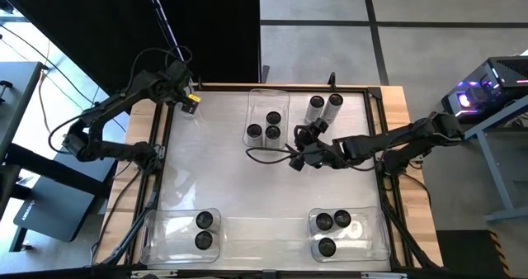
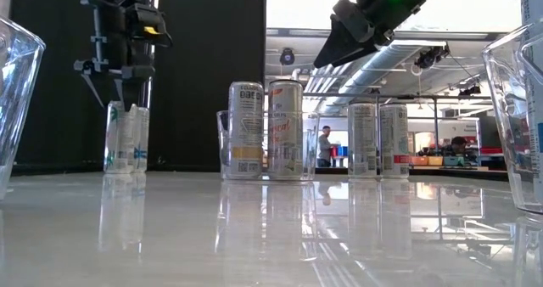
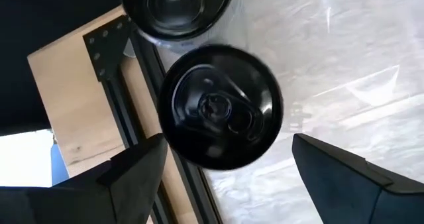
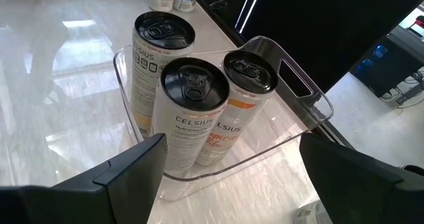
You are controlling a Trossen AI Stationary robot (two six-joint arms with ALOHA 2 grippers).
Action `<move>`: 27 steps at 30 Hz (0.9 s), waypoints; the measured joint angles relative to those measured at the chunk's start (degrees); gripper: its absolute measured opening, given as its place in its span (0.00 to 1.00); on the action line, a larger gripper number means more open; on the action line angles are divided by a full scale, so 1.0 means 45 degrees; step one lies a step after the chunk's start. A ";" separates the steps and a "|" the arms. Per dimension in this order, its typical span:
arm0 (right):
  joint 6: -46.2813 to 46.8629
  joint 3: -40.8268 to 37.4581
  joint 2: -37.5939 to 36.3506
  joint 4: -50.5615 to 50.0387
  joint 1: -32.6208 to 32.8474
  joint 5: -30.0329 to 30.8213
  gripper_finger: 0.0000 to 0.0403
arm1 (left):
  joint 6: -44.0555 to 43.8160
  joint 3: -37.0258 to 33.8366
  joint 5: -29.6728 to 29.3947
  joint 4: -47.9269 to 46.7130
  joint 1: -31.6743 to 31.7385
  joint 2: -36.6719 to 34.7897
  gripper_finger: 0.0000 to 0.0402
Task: Sort soda cans
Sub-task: Put the left white pink soda can into the bottom left transparent bin
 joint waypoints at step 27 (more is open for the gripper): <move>-0.0058 0.0000 0.0000 0.0092 0.0113 -0.0189 0.85 | 0.0479 -0.0667 -0.0511 0.2072 -0.0061 -0.0055 0.80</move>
